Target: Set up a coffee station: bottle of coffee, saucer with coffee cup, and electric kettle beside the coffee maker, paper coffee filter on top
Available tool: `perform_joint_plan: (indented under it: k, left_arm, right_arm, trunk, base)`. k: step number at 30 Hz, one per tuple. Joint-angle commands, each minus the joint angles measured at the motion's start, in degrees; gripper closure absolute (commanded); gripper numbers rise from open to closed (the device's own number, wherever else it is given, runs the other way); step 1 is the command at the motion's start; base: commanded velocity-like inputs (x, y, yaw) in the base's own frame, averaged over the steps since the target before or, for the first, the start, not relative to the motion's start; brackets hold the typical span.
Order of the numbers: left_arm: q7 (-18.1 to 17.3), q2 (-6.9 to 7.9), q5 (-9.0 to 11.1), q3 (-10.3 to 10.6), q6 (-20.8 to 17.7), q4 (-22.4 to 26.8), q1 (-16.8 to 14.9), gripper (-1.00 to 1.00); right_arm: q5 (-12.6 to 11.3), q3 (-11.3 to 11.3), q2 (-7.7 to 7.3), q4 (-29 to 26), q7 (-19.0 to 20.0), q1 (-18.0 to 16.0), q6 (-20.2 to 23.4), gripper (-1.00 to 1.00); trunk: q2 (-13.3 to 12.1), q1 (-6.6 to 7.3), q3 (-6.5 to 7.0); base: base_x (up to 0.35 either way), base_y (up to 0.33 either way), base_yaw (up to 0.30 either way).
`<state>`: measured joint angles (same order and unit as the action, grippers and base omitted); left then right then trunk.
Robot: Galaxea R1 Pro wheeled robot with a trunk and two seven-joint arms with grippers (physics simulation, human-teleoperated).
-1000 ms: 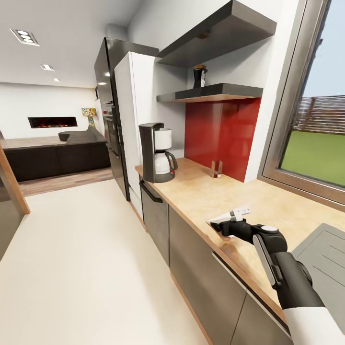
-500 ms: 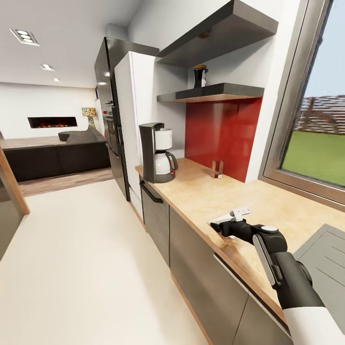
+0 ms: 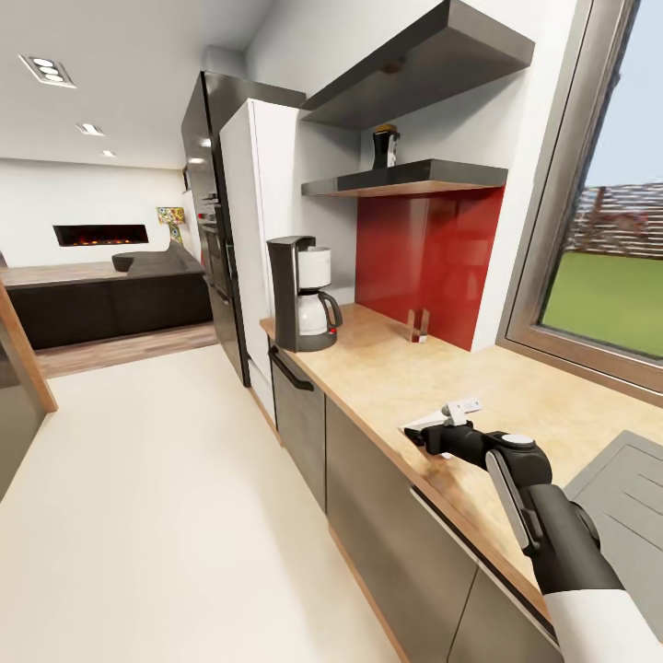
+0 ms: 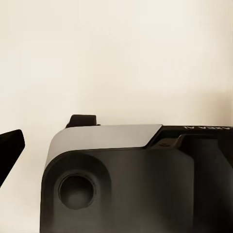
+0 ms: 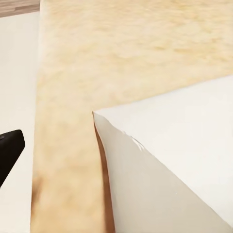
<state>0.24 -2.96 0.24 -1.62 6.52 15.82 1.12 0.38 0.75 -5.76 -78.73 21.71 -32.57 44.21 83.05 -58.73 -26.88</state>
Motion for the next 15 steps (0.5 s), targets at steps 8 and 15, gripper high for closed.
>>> perform_joint_plan:
  k: [8,15]
  left_arm:
    - [0.0,-0.03,0.0,-0.2,0.1,0.1,0.0,-1.0]
    - [0.0,-0.03,0.0,-0.2,0.1,0.1,0.0,-1.0]
  right_arm:
    - [0.1,0.0,-0.04,-0.1,0.1,0.0,0.3,-1.0]
    - [0.1,0.0,-0.04,-0.1,0.1,0.0,0.2,-1.0]
  trunk:
    - [0.0,0.0,-0.05]
    - [0.0,0.0,-0.05]
  base:
    - [0.0,0.0,0.0]
    - [0.017,0.028,0.0]
